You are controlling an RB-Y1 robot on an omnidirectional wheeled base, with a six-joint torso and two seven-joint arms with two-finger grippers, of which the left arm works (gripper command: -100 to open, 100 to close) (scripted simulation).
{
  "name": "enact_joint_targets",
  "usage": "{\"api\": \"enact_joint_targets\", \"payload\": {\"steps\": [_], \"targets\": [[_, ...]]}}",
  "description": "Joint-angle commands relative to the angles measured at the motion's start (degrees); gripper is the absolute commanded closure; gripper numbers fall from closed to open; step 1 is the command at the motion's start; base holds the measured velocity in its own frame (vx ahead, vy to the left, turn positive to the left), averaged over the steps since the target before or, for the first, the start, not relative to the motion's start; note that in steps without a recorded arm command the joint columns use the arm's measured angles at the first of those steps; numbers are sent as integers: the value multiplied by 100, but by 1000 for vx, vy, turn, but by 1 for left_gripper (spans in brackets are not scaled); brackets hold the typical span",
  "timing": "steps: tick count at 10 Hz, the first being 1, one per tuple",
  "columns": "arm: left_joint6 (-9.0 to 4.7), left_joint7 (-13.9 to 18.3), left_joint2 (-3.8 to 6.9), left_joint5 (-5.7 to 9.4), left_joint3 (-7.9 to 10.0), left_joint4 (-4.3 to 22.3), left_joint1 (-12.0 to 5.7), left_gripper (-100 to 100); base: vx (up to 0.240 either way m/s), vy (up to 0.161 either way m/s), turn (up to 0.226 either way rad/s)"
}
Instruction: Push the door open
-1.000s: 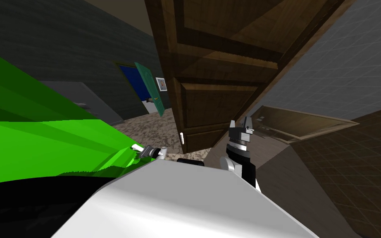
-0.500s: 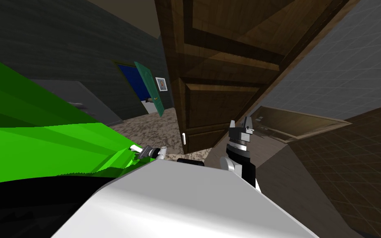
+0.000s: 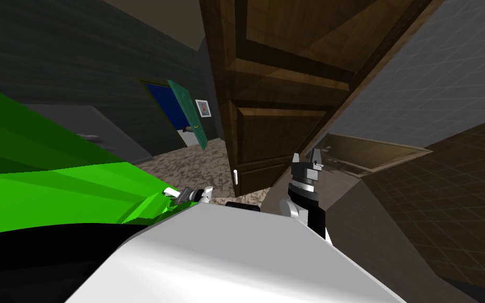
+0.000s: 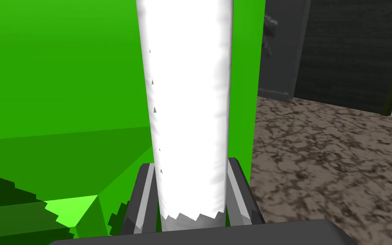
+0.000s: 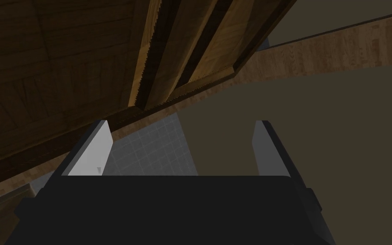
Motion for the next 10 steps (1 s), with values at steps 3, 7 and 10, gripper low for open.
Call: {"api": "enact_joint_targets", "payload": {"steps": [3,7,10], "targets": [[-227,-89,-27,114,169,-155,64,100,4,58,-39],[-357,-107,-58,197,267,-120,20,100,-2,80,-59],[-602,-141,-140,353,452,-54,-64,100,-2,103,-100]]}}
